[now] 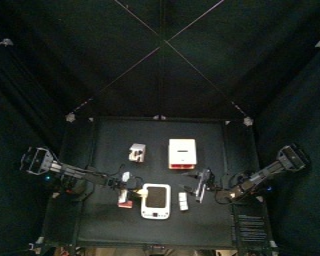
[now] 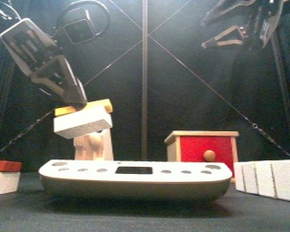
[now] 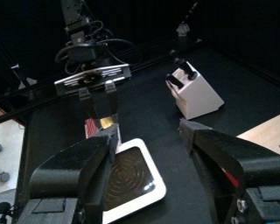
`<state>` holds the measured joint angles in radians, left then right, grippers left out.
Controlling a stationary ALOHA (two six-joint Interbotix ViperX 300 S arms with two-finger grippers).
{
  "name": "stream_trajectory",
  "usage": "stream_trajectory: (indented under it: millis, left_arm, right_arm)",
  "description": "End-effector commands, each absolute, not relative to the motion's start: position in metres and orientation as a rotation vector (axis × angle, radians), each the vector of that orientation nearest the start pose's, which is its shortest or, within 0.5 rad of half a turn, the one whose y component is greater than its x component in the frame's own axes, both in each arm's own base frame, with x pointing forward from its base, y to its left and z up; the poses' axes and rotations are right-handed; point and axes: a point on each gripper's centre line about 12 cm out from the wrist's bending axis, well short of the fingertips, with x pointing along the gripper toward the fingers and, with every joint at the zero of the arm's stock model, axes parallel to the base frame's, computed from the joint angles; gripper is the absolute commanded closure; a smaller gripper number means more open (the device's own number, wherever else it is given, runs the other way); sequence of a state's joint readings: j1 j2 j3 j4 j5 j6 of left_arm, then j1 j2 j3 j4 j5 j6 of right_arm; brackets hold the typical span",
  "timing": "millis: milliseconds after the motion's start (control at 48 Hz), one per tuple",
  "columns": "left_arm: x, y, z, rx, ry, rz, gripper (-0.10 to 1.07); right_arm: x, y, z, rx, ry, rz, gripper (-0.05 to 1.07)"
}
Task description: Put egg sushi on stove
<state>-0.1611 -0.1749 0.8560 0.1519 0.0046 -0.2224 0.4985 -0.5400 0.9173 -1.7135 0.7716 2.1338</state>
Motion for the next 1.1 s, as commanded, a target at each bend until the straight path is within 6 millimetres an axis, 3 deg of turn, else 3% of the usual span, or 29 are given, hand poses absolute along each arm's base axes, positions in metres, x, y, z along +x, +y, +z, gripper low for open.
stream_trajectory:
  millis: [0,438,1083]
  left_arm:
    - [0.345,-0.056,0.178,0.0,0.658,-0.137,0.42]
    - [0.387,-0.063,0.165,0.015,0.678,-0.14,0.42]
    - [0.402,-0.066,0.149,0.027,0.76,-0.129,0.35]
  right_arm:
    - [0.265,0.051,0.291,0.23,0.124,-0.295,0.12]
    - [0.265,0.05,0.289,0.229,0.129,-0.297,0.12]
    - [0.265,0.049,0.288,0.235,0.134,-0.303,0.12]
